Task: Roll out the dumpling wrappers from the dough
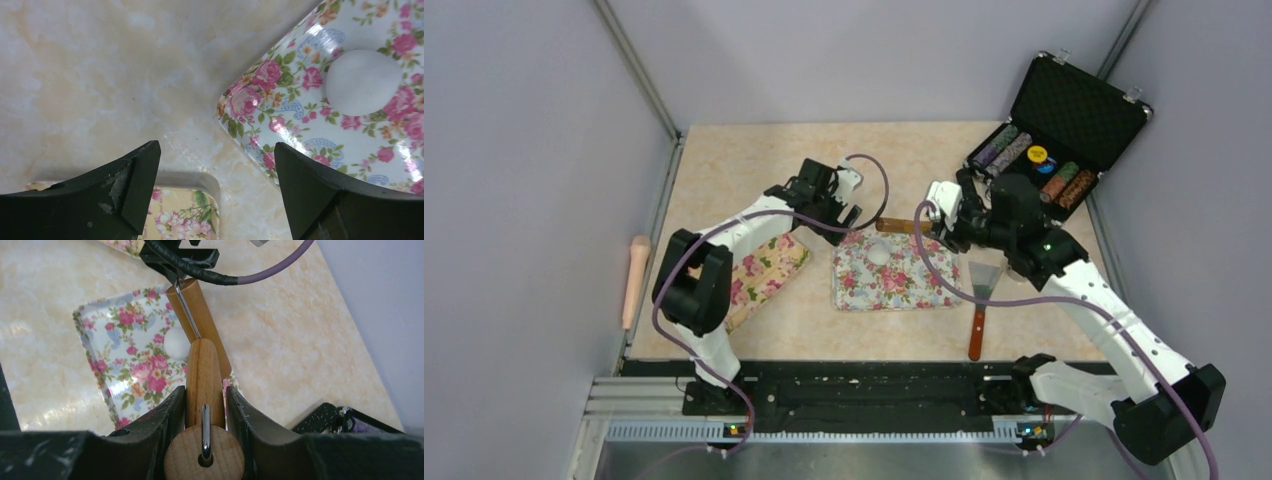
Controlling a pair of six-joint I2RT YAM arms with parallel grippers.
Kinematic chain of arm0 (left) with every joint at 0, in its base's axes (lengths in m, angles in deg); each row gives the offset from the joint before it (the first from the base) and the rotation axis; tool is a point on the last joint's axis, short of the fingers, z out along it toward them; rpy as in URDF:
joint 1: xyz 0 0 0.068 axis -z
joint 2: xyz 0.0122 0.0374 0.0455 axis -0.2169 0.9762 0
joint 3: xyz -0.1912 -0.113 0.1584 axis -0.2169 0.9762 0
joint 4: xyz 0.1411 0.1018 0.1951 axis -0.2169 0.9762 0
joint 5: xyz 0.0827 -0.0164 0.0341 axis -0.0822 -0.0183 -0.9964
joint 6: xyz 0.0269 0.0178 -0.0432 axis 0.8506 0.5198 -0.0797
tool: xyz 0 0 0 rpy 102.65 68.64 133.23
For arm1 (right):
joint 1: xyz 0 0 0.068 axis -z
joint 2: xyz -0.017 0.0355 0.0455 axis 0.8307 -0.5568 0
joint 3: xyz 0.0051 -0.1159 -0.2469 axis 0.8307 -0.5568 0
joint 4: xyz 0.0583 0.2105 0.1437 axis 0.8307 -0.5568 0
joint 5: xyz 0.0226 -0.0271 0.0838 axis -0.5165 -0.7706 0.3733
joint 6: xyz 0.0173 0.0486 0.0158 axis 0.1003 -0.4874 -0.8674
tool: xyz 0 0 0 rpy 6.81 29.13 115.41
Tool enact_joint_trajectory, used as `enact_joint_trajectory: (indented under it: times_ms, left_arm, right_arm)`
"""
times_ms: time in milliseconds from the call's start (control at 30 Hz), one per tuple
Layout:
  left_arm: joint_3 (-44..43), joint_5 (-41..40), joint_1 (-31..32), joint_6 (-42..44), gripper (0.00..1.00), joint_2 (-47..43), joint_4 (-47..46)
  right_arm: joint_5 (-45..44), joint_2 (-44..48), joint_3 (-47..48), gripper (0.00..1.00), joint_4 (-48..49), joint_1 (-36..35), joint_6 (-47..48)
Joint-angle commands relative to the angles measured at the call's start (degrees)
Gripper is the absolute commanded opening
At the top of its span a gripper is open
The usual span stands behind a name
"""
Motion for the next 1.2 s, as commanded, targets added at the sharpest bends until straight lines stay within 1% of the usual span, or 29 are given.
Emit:
enact_joint_trajectory:
  times_ms: [0,100,167,300,367,433,500,567,633,667,800,867,933,967,1033,1167]
  left_arm:
    - [-0.7,-3.3,0.0,1.3,0.88,2.2,-3.0]
    - [-1.7,-3.0,0.0,0.6,0.84,4.8,-4.0]
    - [-2.9,-3.0,0.0,-0.1,0.81,7.1,-3.6]
    - [-3.3,-2.7,0.0,-1.8,0.75,10.2,-2.7]
    - [-3.9,-0.7,-0.3,-2.9,0.73,11.0,-1.2]
    - [-3.7,0.6,-0.4,-3.8,0.71,11.3,-1.3]
    - [-4.8,0.6,-0.4,-4.6,0.67,12.6,-0.3]
    - [-6.9,0.5,-0.6,-5.7,0.57,14.6,1.8]
    - [-8.6,2.0,-0.7,-6.2,0.43,16.3,3.3]
    - [-8.9,2.4,-0.7,-6.5,0.37,17.0,4.0]
    - [-8.5,3.7,-0.8,-7.1,0.23,17.0,4.5]
    - [-8.2,3.6,-1.0,-6.9,0.16,16.5,3.9]
    - [-8.4,3.5,-1.1,-6.4,0.04,16.3,3.9]
    - [-8.4,3.4,-1.3,-6.3,0.0,16.2,3.9]
    - [-8.3,4.8,-1.7,-5.9,0.0,15.9,3.8]
    - [-6.0,7.3,-1.8,-4.6,0.0,13.6,0.9]
  right_arm:
    - [-2.7,3.5,-3.5,0.0,1.1,-0.5,9.1]
    - [-2.7,5.9,-9.1,0.0,5.9,-0.5,8.4]
    - [-1.6,7.1,-11.3,0.0,6.9,-0.5,9.1]
    - [-0.6,7.8,-11.9,0.0,6.4,-0.5,9.6]
    - [-0.6,7.9,-12.1,0.0,6.4,-0.7,9.9]
    - [-1.0,7.8,-12.5,0.0,7.3,-1.3,10.0]
    - [-2.0,7.0,-12.3,0.0,8.5,-2.5,9.6]
    - [-4.6,5.6,-11.2,0.0,8.9,-4.5,9.7]
    - [-7.7,3.3,-9.2,0.0,8.2,-6.7,11.5]
    - [-9.4,1.9,-8.0,0.0,7.5,-8.0,12.5]
    - [-18.5,-3.6,-3.6,0.0,4.3,-13.7,16.9]
    - [-24.0,-6.2,-3.2,0.0,4.8,-16.6,19.3]
    - [-29.3,-8.8,-3.4,0.0,6.7,-18.9,21.1]
    - [-31.8,-10.1,-3.5,0.0,8.1,-19.9,21.4]
    - [-34.2,-12.6,-3.2,0.0,9.2,-21.5,21.8]
    - [-35.5,-15.2,-1.4,0.0,9.5,-22.6,21.5]
